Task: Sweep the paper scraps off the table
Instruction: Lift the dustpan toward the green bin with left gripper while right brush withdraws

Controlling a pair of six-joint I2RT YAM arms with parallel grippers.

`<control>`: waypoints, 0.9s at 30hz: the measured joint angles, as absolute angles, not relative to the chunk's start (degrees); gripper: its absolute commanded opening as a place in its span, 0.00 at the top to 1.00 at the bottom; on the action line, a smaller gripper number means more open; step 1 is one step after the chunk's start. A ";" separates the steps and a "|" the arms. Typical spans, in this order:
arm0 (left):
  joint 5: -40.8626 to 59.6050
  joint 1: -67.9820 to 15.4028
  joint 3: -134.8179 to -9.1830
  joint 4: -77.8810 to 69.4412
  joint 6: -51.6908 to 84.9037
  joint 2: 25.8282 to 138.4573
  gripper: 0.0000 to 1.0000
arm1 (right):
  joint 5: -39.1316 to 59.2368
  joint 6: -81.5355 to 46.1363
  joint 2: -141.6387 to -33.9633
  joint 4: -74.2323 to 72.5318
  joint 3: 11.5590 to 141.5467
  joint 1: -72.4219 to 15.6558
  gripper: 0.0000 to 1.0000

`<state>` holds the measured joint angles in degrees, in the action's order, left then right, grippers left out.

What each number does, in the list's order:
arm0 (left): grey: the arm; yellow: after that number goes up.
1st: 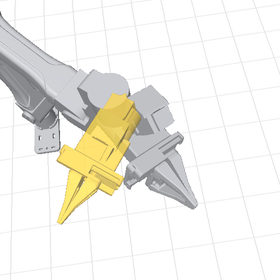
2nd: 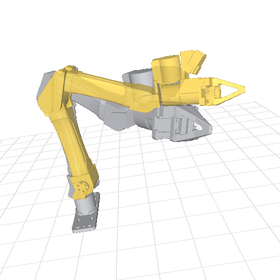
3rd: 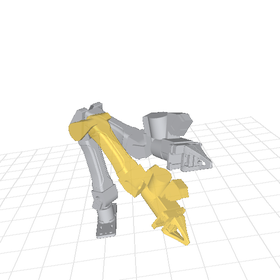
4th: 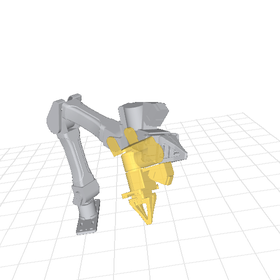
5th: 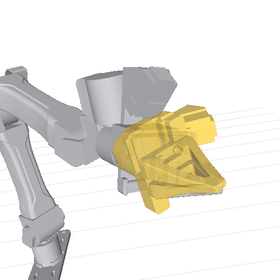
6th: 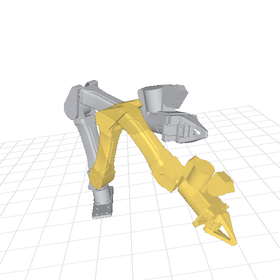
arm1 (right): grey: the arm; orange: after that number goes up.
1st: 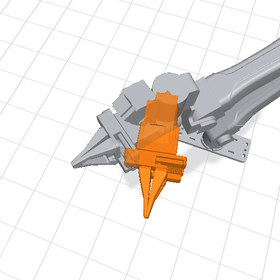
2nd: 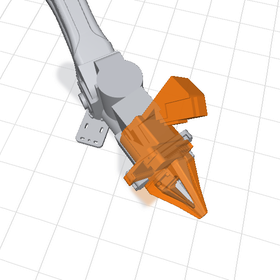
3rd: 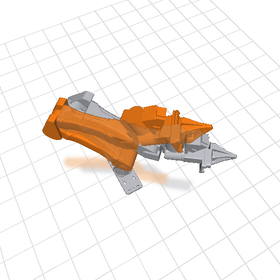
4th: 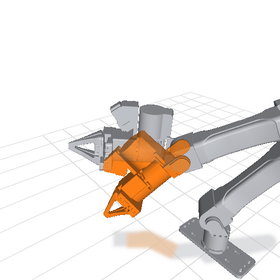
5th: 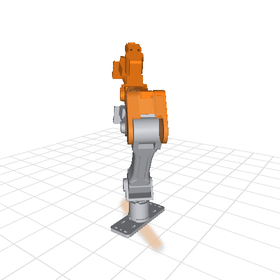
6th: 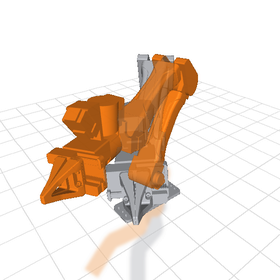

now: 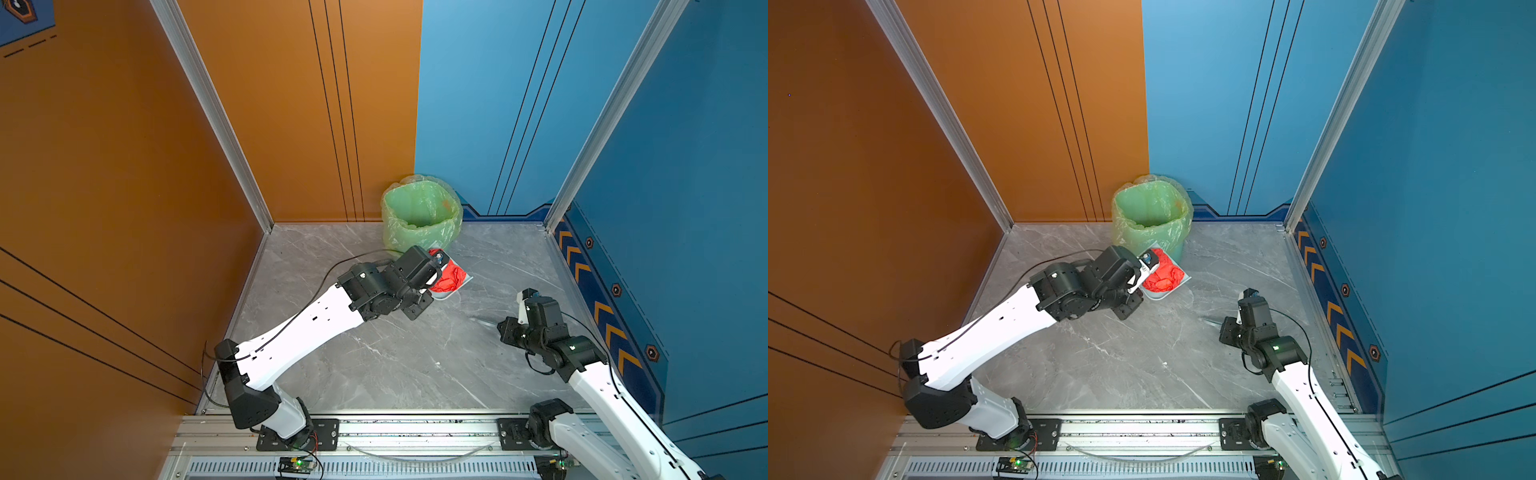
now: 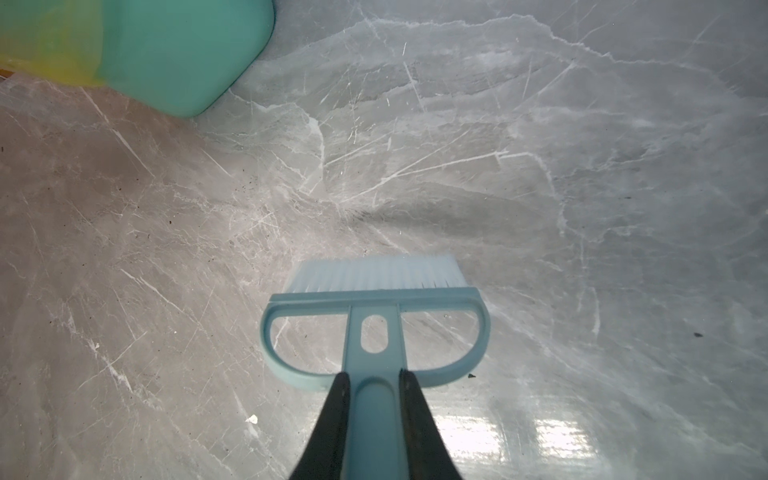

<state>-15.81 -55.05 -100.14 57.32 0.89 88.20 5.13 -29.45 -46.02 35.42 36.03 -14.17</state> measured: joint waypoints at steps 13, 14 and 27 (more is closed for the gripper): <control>-13.45 -46.65 -112.31 60.14 -2.20 92.31 1.00 | 6.09 -30.28 -46.02 34.70 35.62 -14.17 1.00; -13.17 -45.74 -113.16 60.45 -2.22 93.03 1.00 | 6.11 -30.41 -46.02 34.65 35.59 -14.17 1.00; -10.96 -36.29 -124.40 62.67 -1.89 102.13 1.00 | 6.28 -30.94 -45.21 34.30 35.29 -14.17 1.00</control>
